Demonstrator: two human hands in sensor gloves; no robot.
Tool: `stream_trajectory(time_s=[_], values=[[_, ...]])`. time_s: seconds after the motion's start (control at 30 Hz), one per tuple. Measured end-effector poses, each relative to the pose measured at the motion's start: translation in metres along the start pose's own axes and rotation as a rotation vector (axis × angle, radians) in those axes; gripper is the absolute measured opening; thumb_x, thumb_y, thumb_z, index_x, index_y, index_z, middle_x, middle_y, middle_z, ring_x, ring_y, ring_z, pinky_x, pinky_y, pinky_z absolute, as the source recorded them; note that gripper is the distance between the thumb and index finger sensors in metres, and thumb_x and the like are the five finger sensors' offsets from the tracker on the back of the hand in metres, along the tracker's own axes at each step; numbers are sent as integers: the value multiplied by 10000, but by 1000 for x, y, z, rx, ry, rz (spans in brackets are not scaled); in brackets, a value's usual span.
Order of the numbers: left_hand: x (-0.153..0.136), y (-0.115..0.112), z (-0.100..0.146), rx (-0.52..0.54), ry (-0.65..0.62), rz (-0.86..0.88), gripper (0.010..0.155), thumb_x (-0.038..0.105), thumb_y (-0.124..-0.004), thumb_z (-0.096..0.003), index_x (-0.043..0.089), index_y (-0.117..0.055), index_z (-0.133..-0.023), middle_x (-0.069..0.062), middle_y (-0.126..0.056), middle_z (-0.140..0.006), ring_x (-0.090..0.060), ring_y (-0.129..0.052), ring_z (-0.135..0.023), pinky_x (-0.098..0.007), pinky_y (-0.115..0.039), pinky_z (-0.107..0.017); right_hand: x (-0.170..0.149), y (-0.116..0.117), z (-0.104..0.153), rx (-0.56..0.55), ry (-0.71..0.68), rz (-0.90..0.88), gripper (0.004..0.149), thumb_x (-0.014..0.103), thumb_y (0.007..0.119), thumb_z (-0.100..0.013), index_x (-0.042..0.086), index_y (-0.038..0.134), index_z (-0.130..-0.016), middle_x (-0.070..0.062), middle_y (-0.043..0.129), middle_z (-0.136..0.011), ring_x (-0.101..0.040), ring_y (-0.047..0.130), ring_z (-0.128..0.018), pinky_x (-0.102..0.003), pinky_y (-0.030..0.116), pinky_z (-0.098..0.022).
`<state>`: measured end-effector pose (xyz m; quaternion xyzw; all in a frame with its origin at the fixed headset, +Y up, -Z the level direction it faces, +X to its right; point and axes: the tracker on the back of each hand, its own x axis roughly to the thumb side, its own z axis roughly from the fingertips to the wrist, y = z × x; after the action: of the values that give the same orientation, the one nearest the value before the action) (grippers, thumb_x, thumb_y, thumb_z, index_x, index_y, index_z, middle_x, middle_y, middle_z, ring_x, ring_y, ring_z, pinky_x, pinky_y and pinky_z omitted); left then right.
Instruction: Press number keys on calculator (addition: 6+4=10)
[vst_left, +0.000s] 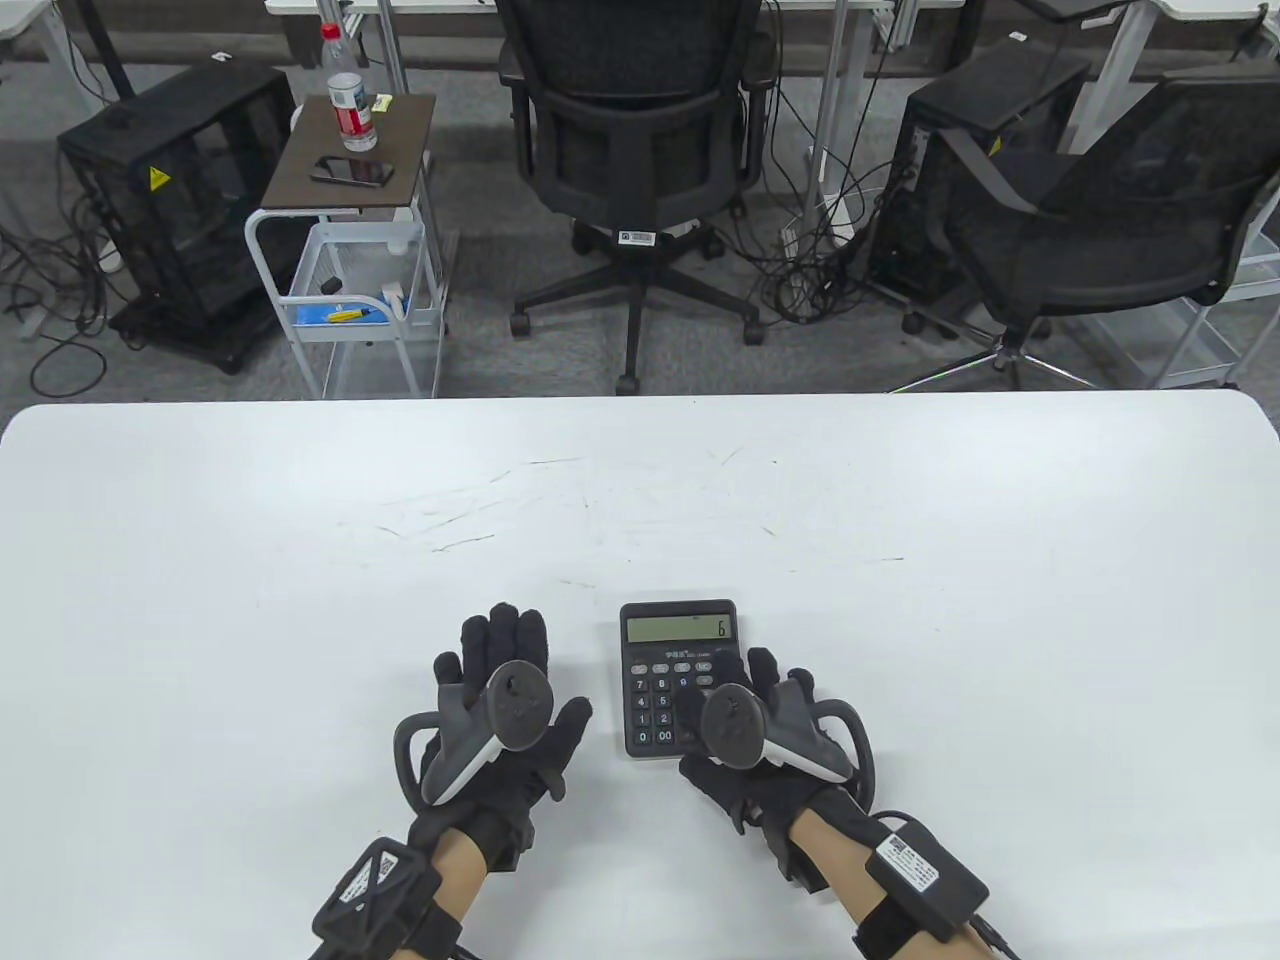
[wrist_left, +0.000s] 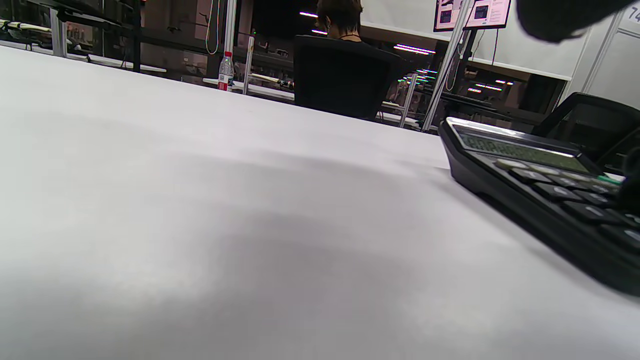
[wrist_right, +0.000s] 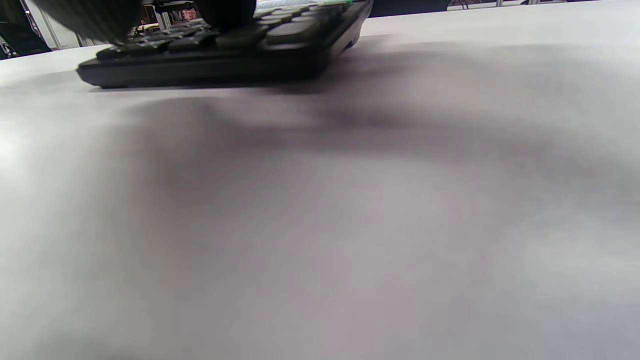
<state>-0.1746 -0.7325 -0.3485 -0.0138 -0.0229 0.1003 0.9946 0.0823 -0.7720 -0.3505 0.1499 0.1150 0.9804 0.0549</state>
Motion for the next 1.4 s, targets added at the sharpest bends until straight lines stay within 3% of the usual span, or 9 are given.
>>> stream_trajectory(time_s=[0.2,0.6,0.9,1.4], values=[[0,0,0,1,-4,2,902,696,-685,-426,304,-217,-1090,43,-198,-1217,-289,-207,-1137,-571,-247,-799,-7,-8,2,-5,4,-49,762,655,641,-414,411,347,-1073,-118,195,-1187,-470,198,-1054,-689,274,-705],[1,-1,0,-5,-4,-2,897,691,-683,-430,301,-218,-1090,41,-200,-1217,-291,-210,-1137,-573,-247,-797,-15,-21,16,83,-21,-145,712,622,669,-432,411,439,-1072,-127,221,-1190,-482,225,-1056,-690,288,-710],[2,-1,1,-1,4,-10,899,691,-681,-430,299,-212,-1089,40,-198,-1217,-292,-206,-1136,-575,-241,-794,-12,-22,18,76,-27,-122,642,600,698,-428,352,661,-1019,-123,334,-1194,-478,275,-1062,-696,322,-712],[5,-1,2,-5,-4,-25,896,690,-678,-432,298,-211,-1089,39,-198,-1216,-293,-207,-1135,-572,-238,-793,-12,-20,15,113,-12,-135,620,592,696,-437,352,656,-1008,-113,338,-1195,-478,263,-1059,-682,310,-715]])
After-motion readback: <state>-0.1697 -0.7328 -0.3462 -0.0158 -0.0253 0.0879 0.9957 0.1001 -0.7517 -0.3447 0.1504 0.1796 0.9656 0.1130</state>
